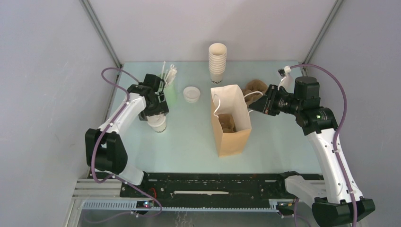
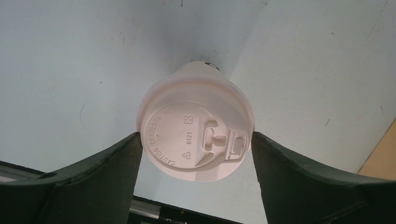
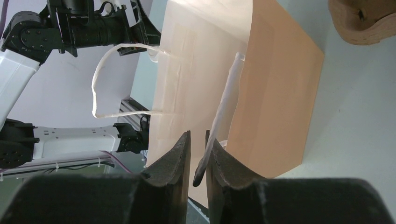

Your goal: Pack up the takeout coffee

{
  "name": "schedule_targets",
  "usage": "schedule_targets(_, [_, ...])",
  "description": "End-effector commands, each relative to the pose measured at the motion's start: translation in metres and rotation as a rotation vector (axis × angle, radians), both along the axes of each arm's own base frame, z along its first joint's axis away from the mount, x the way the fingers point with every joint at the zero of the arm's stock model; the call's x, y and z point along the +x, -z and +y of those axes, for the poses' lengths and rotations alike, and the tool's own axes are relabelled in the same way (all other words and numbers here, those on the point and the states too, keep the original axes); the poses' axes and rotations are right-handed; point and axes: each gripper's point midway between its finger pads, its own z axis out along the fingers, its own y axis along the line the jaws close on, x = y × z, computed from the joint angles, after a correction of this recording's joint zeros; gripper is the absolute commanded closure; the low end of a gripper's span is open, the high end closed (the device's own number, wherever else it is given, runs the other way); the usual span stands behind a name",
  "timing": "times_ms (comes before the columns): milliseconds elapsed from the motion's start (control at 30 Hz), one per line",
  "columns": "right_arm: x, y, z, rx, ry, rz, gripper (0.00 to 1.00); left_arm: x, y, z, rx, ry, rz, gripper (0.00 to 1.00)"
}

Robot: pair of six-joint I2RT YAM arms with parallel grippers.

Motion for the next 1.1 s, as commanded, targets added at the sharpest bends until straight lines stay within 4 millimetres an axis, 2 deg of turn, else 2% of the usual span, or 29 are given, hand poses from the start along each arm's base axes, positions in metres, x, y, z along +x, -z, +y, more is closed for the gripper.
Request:
schedule_targets(0, [-0.002, -0.017, 0.004, 0.005, -0.032, -0.065, 0.74, 0.004, -0.006, 0.005, 0.016, 0.002, -0.047, 0.13])
schedule_targets(133, [-0.002, -0.016, 0.003, 0.002, -0.031, -0.063, 0.75, 0.004, -0.005, 0.005, 0.018, 0.004, -0.044, 0.17])
schedule_targets(400, [-0.001, -0.016, 0.004, 0.003, -0.030, -0.063, 0.74, 0.002, -0.004, 0.008, 0.032, 0.006, -0.036, 0.13])
schedule_targets(600, [-0.001, -0.017, 0.004, 0.005, -0.025, -0.062, 0.68, 0.001, 0.000, 0.008, 0.038, 0.017, -0.025, 0.19])
schedule_targets(700, [0.000, -0.017, 0.003, 0.005, -0.021, -0.062, 0.67, 0.000, 0.001, 0.009, 0.045, 0.017, -0.021, 0.12])
schedule_targets(867, [0.001, -0.017, 0.003, 0.008, -0.021, -0.061, 0.66, 0.001, 0.003, 0.009, 0.044, 0.023, -0.018, 0.08])
schedule_targets(1067, [0.001, -0.017, 0.004, 0.009, -0.021, -0.059, 0.65, 0.004, 0.006, 0.007, 0.039, 0.026, -0.015, 0.17])
